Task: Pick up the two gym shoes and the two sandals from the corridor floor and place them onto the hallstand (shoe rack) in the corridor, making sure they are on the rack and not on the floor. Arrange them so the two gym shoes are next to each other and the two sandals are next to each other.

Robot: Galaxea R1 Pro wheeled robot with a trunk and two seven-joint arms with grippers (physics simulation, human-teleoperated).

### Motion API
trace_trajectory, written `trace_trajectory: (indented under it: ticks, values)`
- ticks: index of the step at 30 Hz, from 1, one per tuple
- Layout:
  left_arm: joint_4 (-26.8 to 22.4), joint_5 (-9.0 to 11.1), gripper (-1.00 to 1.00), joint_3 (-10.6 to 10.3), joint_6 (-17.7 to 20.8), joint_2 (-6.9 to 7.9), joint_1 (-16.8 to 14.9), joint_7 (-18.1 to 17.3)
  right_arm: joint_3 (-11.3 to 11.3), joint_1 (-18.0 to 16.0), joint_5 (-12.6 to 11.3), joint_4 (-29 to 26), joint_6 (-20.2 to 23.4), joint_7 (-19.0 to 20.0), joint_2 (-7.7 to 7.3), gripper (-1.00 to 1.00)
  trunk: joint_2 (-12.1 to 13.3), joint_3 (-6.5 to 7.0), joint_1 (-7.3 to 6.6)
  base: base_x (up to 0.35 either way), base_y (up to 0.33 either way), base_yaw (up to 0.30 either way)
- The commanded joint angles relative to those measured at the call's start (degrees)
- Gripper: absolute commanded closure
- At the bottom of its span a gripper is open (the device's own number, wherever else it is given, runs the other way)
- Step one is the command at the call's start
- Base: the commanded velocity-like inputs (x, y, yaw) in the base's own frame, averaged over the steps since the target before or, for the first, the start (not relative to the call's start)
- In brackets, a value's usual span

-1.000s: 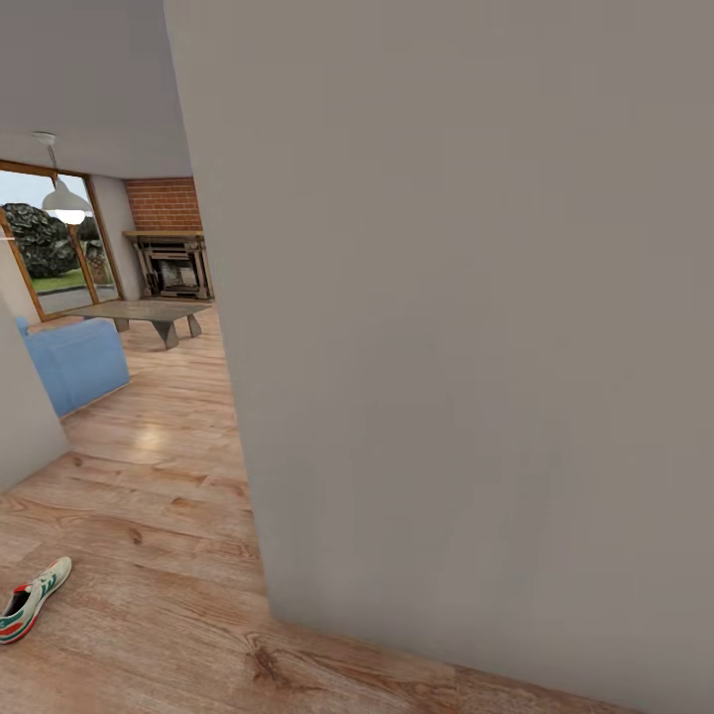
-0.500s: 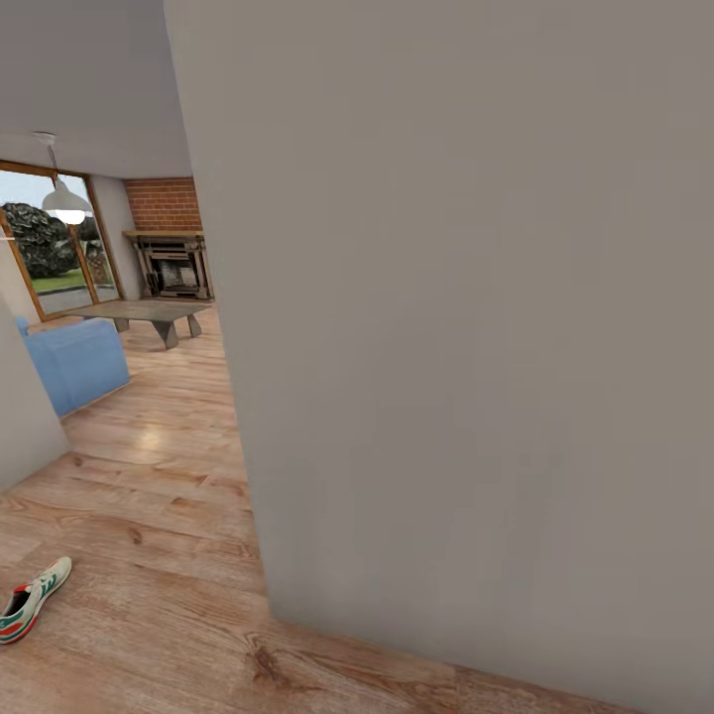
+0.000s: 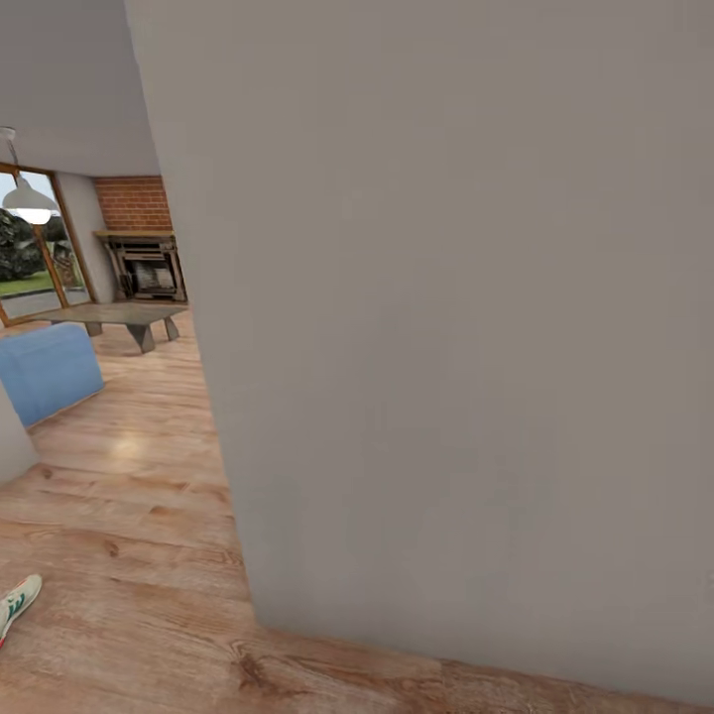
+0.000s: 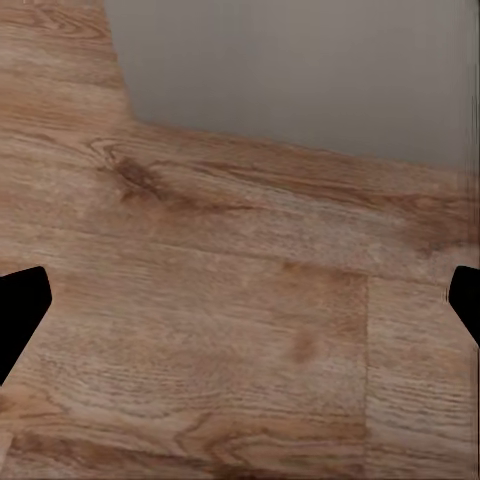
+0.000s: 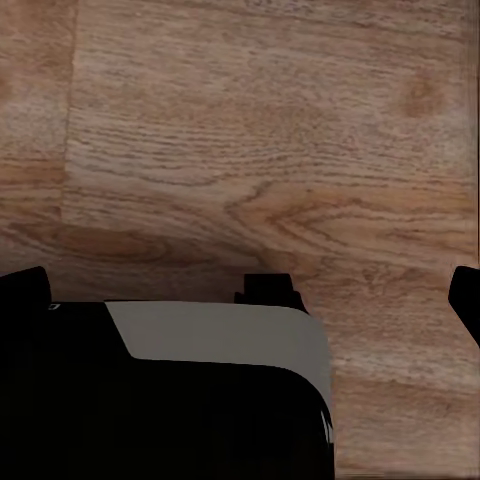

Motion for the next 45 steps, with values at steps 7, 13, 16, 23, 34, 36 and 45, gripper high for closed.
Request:
trace_trajectory:
  ticks: [7,13,16,23,34,36,45]
  values:
    - [0.0,0.0,-1.00,0.0,-0.2,0.00,0.0,-0.1,-0.1,0.0,-0.1,0.0,0.0,0.1,0.01,-1.00,0.0,-0.06,0.00,0.000,0.000,-0.260]
    - [0.0,0.0,-1.00,0.0,-0.2,0.00,0.0,-0.1,-0.1,0.0,-0.2,0.0,0.0,0.0,0.01,-1.00,0.0,-0.06,0.00,0.000,0.000,-0.264]
    - [0.0,0.0,-1.00,0.0,-0.2,0.00,0.0,-0.1,-0.1,0.0,-0.2,0.0,0.0,0.0,0.01,-1.00,0.0,-0.06,0.00,0.000,0.000,-0.264]
    - [0.0,0.0,-1.00,0.0,-0.2,0.00,0.0,-0.1,-0.1,0.0,-0.2,0.0,0.0,0.0,0.01,-1.00,0.0,-0.06,0.00,0.000,0.000,-0.264]
    - [0.0,0.0,-1.00,0.0,-0.2,0.03,0.0,-0.1,-0.2,0.0,-0.2,0.0,0.0,0.0,0.01,-1.00,0.0,-0.06,0.00,0.000,0.000,-0.264]
    - [0.0,0.0,-1.00,0.0,-0.2,0.02,0.0,-0.1,-0.2,0.0,-0.2,0.0,0.0,0.0,0.01,-1.00,0.0,-0.06,0.00,0.000,0.000,-0.264]
    - [0.0,0.0,-1.00,0.0,-0.2,0.04,0.0,0.0,-0.2,0.0,-0.2,0.0,0.0,0.0,0.01,-1.00,0.0,-0.06,0.00,0.000,0.000,-0.264]
